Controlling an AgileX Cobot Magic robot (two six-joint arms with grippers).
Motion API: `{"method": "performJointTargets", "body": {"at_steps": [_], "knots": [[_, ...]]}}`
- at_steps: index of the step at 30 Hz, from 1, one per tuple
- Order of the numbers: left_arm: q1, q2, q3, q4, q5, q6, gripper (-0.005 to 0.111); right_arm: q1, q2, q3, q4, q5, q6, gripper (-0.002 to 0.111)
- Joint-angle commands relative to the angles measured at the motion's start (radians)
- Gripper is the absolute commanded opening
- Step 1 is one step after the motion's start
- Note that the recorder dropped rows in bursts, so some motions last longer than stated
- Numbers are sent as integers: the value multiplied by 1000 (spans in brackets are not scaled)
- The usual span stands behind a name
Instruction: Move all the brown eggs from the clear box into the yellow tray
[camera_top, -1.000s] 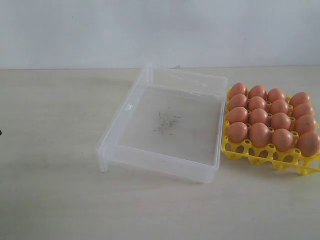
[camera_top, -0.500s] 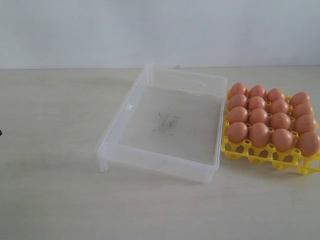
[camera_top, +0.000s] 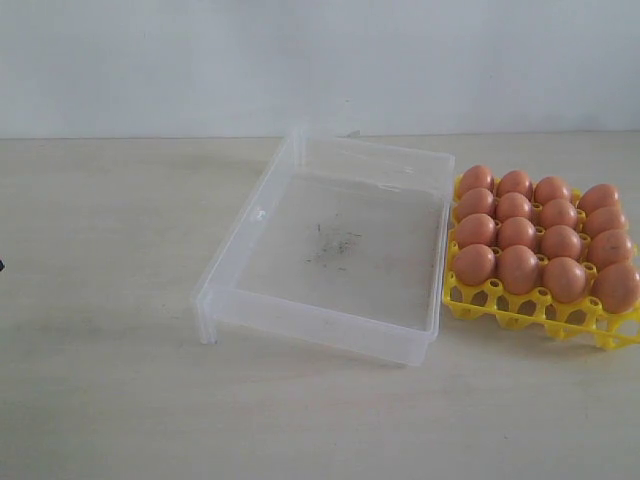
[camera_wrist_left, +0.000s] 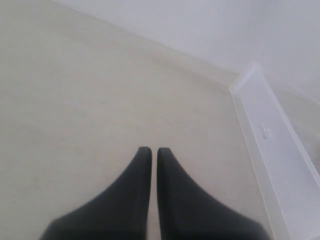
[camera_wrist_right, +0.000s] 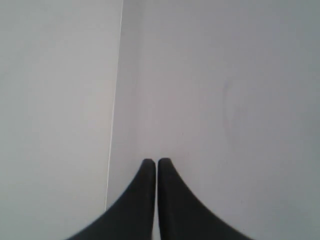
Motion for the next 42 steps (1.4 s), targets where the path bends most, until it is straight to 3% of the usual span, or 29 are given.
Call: {"method": "performJointTargets", "body": {"at_steps": [1, 3, 5, 12, 42], "knots": [[-2, -6, 2, 1, -10, 7, 4, 0, -6, 5, -9, 425, 48, 0], [-2, -6, 2, 1, -10, 7, 4, 0, -6, 5, -9, 692, 69, 0], [-2, -6, 2, 1, -10, 7, 4, 0, -6, 5, -14, 830, 20, 0], [-2, -6, 2, 1, -10, 7, 4, -75, -6, 5, -16, 1081, -127, 0], [-2, -6, 2, 1, -10, 7, 4, -98, -6, 5, -13, 1067, -143, 0]]}}
